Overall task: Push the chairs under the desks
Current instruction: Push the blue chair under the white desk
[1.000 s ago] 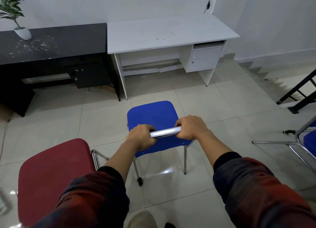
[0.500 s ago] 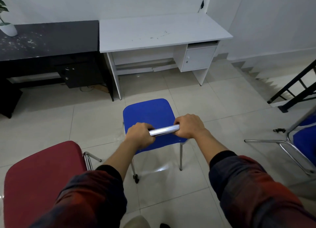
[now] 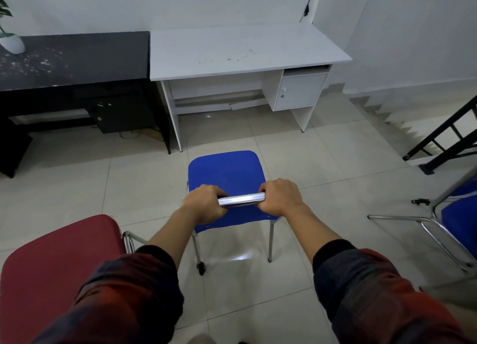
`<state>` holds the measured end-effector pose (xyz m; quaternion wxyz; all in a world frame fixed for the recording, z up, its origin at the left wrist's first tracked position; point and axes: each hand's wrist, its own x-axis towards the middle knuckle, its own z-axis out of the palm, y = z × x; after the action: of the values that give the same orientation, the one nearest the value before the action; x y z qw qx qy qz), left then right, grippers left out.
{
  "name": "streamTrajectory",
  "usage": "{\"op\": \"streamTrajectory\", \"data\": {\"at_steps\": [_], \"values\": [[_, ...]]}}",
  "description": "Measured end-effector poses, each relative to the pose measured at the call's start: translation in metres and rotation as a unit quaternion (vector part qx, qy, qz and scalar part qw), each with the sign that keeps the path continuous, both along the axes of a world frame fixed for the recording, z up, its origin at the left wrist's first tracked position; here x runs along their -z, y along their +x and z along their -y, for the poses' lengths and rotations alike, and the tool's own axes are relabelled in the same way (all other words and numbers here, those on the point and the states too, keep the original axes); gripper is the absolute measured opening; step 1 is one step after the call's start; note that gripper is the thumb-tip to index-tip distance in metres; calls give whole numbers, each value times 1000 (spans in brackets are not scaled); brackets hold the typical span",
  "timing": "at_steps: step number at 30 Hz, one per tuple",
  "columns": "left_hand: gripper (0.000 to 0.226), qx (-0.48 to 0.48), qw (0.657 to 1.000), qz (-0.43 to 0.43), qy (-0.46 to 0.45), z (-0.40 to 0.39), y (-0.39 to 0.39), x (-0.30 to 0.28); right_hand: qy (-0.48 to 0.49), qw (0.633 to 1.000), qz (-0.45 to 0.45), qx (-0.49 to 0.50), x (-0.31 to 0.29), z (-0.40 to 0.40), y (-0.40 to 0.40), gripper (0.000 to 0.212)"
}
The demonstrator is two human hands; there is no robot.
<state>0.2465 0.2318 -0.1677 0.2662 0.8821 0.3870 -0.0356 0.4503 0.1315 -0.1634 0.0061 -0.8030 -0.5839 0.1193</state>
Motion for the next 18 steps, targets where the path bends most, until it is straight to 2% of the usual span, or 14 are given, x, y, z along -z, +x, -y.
{"op": "streamTrajectory", "data": {"at_steps": [6, 18], "values": [[37, 17, 999, -22, 16, -27, 13, -3, 9, 1000, 4, 29, -2, -8, 3, 27], [35, -17, 999, -30, 34, -92, 29, -1, 4, 999, -1, 37, -11, -65, 11, 26]]}}
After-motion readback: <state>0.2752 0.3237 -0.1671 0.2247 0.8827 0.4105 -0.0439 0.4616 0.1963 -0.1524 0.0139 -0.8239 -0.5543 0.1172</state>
